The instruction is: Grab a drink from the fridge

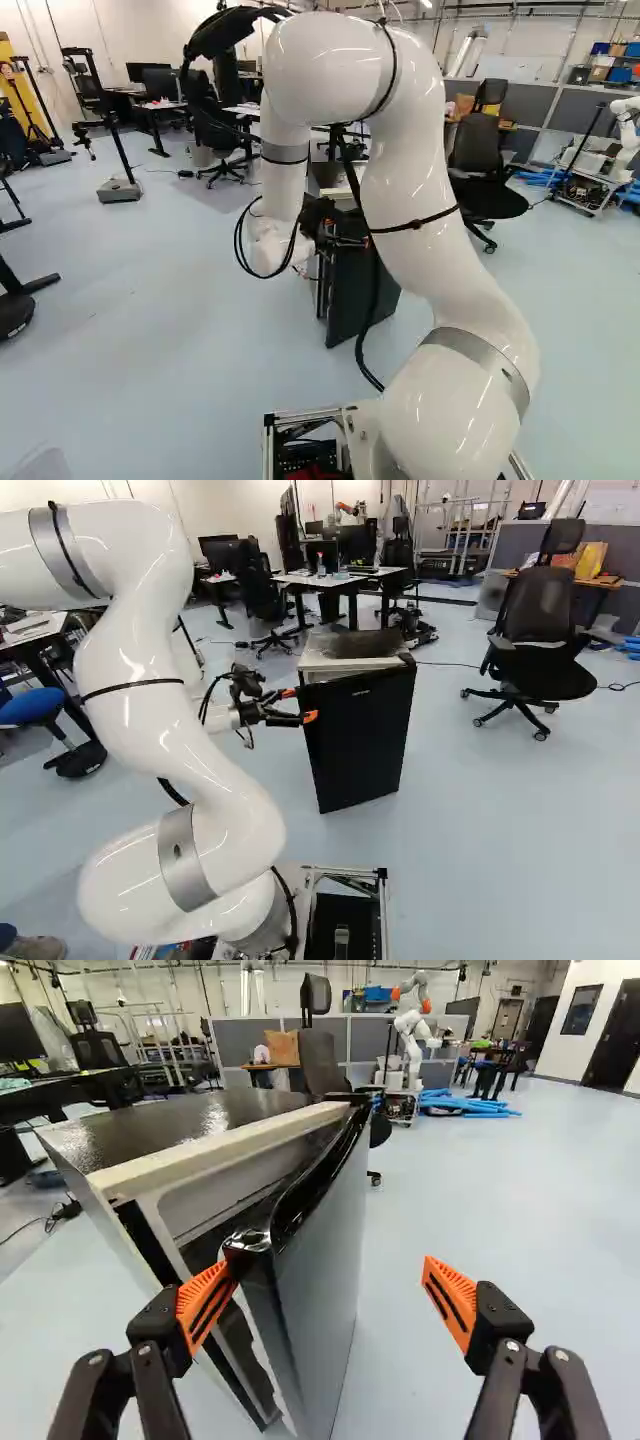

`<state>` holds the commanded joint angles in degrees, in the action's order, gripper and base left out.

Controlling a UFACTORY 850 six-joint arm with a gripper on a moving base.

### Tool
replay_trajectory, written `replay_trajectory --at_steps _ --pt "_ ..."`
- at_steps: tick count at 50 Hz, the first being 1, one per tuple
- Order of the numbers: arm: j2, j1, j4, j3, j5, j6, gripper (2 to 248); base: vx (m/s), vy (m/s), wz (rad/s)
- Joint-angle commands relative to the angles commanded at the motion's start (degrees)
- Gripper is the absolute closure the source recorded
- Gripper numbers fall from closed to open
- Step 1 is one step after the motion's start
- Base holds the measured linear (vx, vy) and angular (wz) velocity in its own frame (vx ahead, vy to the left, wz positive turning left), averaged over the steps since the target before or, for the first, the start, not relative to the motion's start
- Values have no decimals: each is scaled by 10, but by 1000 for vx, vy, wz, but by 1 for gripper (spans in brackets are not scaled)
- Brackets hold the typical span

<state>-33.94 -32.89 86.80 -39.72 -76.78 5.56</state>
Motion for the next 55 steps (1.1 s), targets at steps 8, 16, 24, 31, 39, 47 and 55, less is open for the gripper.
replay_trajectory --at_steps 8,16,24,31,39,47,55 --pt "2 -4 11 5 -6 0 3 0 0 0" --pt "3 -9 22 5 -12 0 3 0 0 0" --pt "3 -17 32 6 -16 0 3 0 0 0" --pt "3 -25 42 7 -19 0 3 0 0 0" --pt "2 -34 52 4 -23 0 3 0 0 0" --pt "-5 -36 63 -12 -26 0 3 0 0 0" --pt "-16 -34 74 -37 -26 0 3 0 0 0"
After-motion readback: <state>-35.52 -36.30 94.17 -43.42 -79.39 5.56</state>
